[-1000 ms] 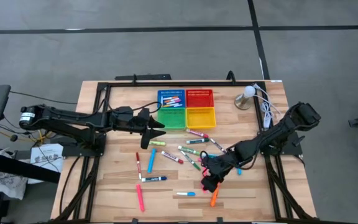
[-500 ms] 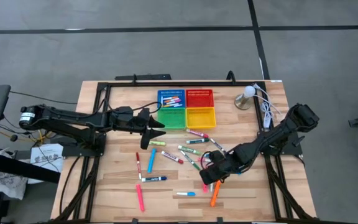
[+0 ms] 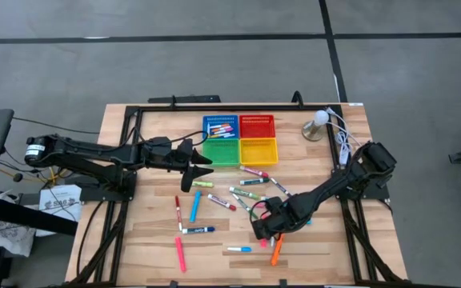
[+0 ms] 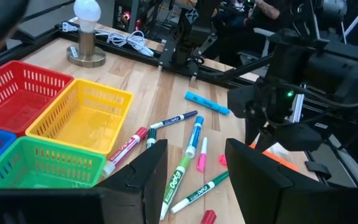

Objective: Pick & Place Markers
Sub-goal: Put the small violet marker into the blue bin

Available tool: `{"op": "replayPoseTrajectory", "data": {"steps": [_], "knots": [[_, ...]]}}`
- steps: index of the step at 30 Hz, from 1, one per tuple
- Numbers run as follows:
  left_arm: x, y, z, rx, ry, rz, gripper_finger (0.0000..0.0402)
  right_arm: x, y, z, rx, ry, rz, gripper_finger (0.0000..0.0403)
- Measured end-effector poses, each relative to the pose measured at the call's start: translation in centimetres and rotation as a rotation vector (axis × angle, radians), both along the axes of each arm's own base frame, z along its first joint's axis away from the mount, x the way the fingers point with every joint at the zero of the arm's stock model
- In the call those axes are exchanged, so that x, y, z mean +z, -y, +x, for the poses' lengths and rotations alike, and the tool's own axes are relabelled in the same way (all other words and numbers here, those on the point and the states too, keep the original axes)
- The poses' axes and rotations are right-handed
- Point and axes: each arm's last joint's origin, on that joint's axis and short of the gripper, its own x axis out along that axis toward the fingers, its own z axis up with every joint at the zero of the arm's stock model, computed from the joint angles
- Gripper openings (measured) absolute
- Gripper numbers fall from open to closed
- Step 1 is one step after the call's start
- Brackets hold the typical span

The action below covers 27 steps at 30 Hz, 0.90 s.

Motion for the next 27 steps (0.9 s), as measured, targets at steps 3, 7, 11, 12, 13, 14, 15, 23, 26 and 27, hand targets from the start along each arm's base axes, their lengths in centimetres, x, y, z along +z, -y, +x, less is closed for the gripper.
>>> {"op": "replayPoseTrajectory", "data": {"steps": [3, 7, 11, 12, 13, 14, 15, 23, 26, 27], "knots": [[0.0, 0.0, 0.0, 0.0, 0.0, 0.0, 0.016, -0.1, 0.2, -0.2, -0.01, -0.018, -0.023, 0.0129], [0.0, 0.0, 0.0, 0.0, 0.0, 0.0, 0.0159, -0.1, 0.2, -0.3, -0.01, -0.029, -0.03, 0.013], [0.0, 0.0, 0.0, 0.0, 0.0, 0.0, 0.0159, -0.1, 0.3, -0.4, -0.011, -0.041, -0.047, 0.0129], [0.0, 0.0, 0.0, 0.0, 0.0, 0.0, 0.0159, -0.1, 0.3, -0.4, -0.009, -0.04, -0.047, 0.0128], [0.0, 0.0, 0.0, 0.0, 0.0, 0.0, 0.0159, -0.1, 0.3, -0.4, -0.005, -0.039, -0.047, 0.0128], [0.0, 0.0, 0.0, 0.0, 0.0, 0.0, 0.0159, -0.1, 0.3, -0.4, -0.005, -0.039, -0.047, 0.0128], [0.0, 0.0, 0.0, 0.0, 0.0, 0.0, 0.0159, -0.1, 0.3, -0.4, -0.005, -0.039, -0.047, 0.0128], [0.1, 0.0, 0.0, 0.0, 0.007, 0.0, 0.0159, -0.5, 0.3, -0.3, -0.008, -0.046, -0.049, 0.0128], [0.1, 0.0, 0.0, 0.0, 0.007, 0.0, 0.0159, -1.5, 0.1, -0.1, -0.013, -0.075, -0.044, 0.0127], [0.1, 0.0, 0.0, 0.0, 0.007, 0.0, 0.0159, -1.9, 0.0, 0.0, -0.013, -0.086, -0.044, 0.0127]]}}
